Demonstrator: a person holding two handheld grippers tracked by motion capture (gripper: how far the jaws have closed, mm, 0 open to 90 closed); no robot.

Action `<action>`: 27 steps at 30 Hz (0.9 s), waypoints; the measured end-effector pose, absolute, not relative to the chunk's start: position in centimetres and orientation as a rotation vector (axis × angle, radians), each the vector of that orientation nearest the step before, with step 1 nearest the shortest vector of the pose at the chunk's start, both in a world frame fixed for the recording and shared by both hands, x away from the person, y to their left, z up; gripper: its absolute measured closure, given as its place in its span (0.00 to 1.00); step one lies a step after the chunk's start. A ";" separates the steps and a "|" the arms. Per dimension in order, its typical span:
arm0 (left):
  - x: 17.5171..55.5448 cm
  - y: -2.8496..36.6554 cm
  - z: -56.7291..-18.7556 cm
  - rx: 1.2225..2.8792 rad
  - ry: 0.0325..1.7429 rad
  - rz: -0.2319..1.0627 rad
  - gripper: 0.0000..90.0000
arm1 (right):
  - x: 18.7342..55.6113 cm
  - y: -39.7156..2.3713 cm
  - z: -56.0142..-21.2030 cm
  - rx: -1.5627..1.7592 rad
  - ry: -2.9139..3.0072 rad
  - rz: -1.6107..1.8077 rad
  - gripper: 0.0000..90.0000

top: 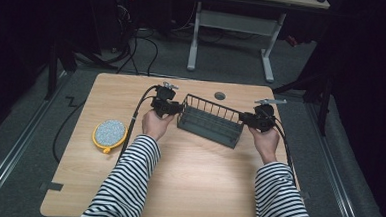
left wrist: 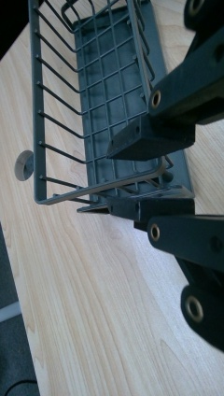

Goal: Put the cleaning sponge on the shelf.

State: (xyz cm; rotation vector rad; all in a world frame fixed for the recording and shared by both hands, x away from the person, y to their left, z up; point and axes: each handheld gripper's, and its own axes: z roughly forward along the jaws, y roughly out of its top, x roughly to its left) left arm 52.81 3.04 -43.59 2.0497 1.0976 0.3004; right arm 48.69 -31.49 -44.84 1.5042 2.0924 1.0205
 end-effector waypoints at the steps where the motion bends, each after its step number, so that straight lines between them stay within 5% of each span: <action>1: 52.7 3.0 -43.6 2.059 1.096 0.297 0.81 | 48.7 -31.5 -44.9 1.502 2.096 1.028 0.75; 27: 47.8 6.4 -43.9 2.137 1.093 0.310 0.88 | 45.2 -27.9 -44.6 1.334 2.233 1.001 0.75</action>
